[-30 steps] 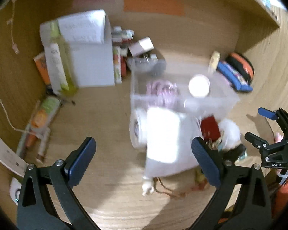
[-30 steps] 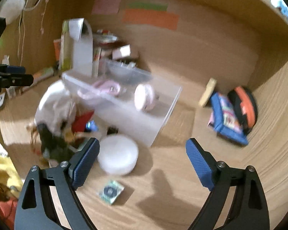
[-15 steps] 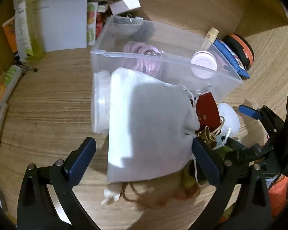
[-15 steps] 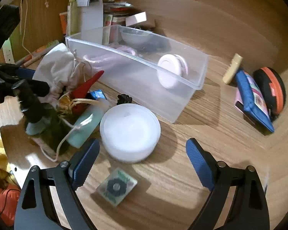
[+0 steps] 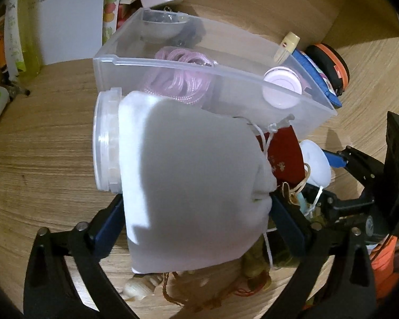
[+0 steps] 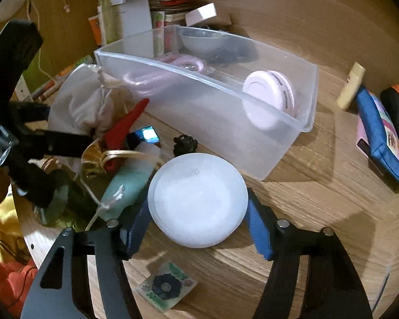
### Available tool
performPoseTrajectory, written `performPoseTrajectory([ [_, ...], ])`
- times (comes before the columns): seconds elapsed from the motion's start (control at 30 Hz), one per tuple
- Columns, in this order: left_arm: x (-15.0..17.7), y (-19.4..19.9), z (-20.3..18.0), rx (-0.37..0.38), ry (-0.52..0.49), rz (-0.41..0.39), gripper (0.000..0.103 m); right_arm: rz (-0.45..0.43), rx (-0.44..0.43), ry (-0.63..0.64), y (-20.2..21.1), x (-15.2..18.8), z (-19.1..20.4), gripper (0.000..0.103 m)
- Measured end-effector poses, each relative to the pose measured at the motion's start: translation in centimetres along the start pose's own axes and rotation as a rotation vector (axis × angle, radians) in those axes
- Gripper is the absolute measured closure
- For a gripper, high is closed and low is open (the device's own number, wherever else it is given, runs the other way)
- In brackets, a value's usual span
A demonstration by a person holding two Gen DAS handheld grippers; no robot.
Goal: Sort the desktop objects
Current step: 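Grasp the white drawstring pouch with the left tool while the right tool grasps the white container, then lower the pouch and white container into the clear box and open both tools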
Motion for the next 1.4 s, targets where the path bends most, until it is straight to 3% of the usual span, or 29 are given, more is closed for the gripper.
performPoseTrajectory([
  [0.03,0.0,0.1,-0.2,-0.002,-0.02,-0.005,0.027,-0.001,-0.002,-0.006,0.1,0.0,0.0,0.04],
  [0.43,1.0,1.9,-1.4,-0.014,-0.055,-0.104,0.061,-0.046,0.006,-0.104,1.6,1.5,-2.1,0.04],
  [1.1,-0.2,10.2,-0.8,-0.027,-0.027,-0.346,0.064,-0.228,0.038,-0.191,8.3,0.0,-5.0,0.04],
  [1.4,-1.9,12.3,-2.0,0.071,-0.06,-0.398,0.064,-0.292,0.027,-0.197,9.6,-2.0,-5.5,0.04],
])
Point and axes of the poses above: each gripper's, at about its wrist camera, not at the fingertips, and y roughly against the way its jaws point, z to its left, x to its underside, the point moved 2 cm from there along -y, roughly the way its jaws point, and after that the axes turned 8 degrees about z, right-handed, at the moved point
